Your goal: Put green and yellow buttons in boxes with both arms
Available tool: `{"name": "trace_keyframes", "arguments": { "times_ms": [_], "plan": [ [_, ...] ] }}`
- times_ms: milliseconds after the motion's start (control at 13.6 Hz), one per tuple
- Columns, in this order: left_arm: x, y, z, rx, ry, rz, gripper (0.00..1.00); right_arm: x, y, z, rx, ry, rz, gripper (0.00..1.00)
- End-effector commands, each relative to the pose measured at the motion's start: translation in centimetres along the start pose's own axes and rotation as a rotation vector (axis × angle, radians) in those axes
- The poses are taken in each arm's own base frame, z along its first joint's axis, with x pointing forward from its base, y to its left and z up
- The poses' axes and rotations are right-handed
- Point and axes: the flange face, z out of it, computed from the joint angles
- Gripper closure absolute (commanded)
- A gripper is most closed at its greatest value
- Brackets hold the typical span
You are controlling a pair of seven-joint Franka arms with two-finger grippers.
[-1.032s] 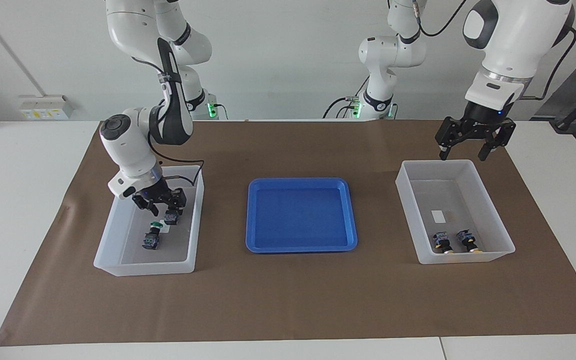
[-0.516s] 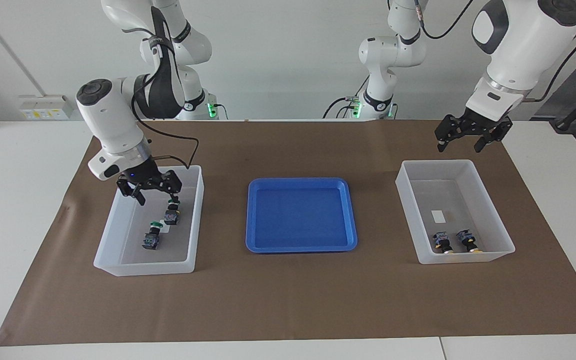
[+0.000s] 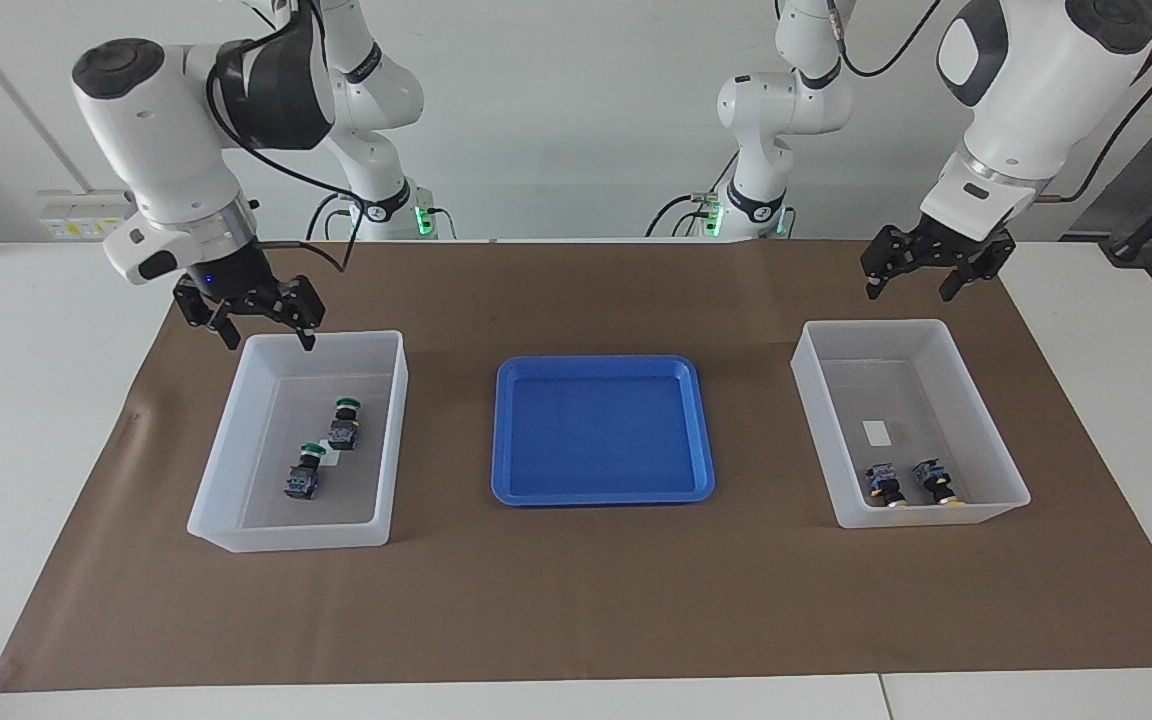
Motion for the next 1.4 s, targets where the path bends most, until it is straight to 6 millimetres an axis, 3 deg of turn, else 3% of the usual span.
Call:
{"name": "trace_keyframes", "arguments": {
  "times_ms": [0, 147, 295, 1327],
  "plan": [
    [-2.1, -2.5, -1.4, 0.003, -0.009, -0.034, 0.0, -0.6, 1.1, -4.4, -0.036, -0.011, 0.037, 0.0],
    [-2.1, -2.7, -1.7, 0.004, 0.002, -0.037, 0.0, -1.9, 1.2, -6.7, -0.033, -0.002, 0.053, 0.0],
    [-2.1, -2.6, -1.5, 0.004, 0.0, -0.036, 0.0, -3.0, 3.3, -6.2, -0.002, -0.035, 0.094, 0.0],
    [-1.9, -1.9, -0.5, 0.006, 0.046, -0.022, 0.0, -3.6, 2.1, -5.6, -0.008, -0.045, -0.002, 0.0]
  ]
}}
